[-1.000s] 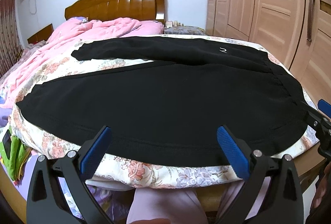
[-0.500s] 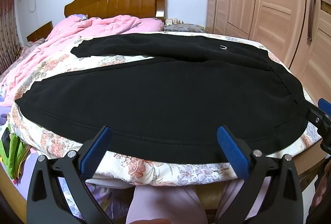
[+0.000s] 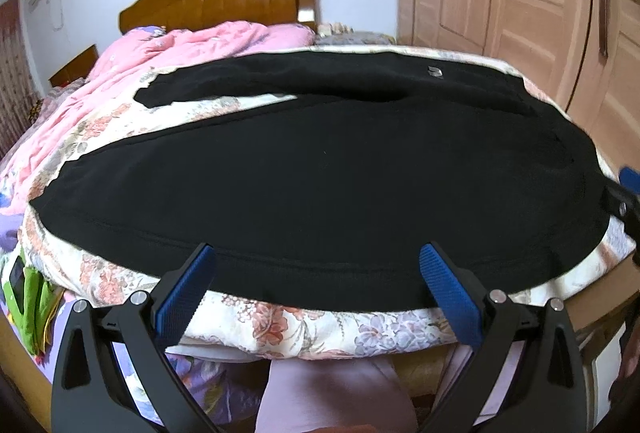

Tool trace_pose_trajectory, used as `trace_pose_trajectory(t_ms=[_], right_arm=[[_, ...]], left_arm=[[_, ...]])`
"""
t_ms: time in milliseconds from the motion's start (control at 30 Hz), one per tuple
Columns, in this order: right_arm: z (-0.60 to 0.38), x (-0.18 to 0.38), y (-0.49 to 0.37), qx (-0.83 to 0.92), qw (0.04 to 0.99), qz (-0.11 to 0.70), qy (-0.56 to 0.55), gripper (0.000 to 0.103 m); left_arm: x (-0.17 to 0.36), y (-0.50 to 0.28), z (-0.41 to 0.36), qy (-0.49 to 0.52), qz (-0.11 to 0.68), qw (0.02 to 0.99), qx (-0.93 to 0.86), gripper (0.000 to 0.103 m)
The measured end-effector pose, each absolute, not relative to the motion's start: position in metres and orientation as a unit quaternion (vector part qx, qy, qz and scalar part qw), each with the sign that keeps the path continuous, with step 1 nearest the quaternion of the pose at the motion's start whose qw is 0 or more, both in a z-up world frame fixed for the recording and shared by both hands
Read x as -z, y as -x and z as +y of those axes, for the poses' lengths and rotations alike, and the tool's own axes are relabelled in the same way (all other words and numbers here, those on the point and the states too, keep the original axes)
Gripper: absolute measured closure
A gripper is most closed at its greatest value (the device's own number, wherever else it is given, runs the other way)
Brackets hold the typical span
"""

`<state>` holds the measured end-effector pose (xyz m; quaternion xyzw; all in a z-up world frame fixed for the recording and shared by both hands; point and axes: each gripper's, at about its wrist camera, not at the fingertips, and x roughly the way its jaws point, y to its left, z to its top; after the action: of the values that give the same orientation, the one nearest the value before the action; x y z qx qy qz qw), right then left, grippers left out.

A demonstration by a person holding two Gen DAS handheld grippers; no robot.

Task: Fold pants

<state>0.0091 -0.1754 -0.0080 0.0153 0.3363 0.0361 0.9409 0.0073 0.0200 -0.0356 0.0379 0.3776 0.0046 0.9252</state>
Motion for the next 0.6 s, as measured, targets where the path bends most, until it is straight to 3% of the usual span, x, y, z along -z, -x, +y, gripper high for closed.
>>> trace_pose_trajectory(t_ms=[433, 600], right_arm=[[-0.209, 0.011, -0.156, -0.087, 0.897, 0.432, 0.018, 0.004], [-0.226, 0.008, -0.219, -0.144, 0.897, 0.409, 0.083, 0.004]], left_arm=[[0.029, -0.097, 0.005, -0.126, 0.395, 0.910, 0.026, 0.002], [0.014, -0.152, -0.004, -0.168, 0.387, 0.905, 0.062, 0.002]])
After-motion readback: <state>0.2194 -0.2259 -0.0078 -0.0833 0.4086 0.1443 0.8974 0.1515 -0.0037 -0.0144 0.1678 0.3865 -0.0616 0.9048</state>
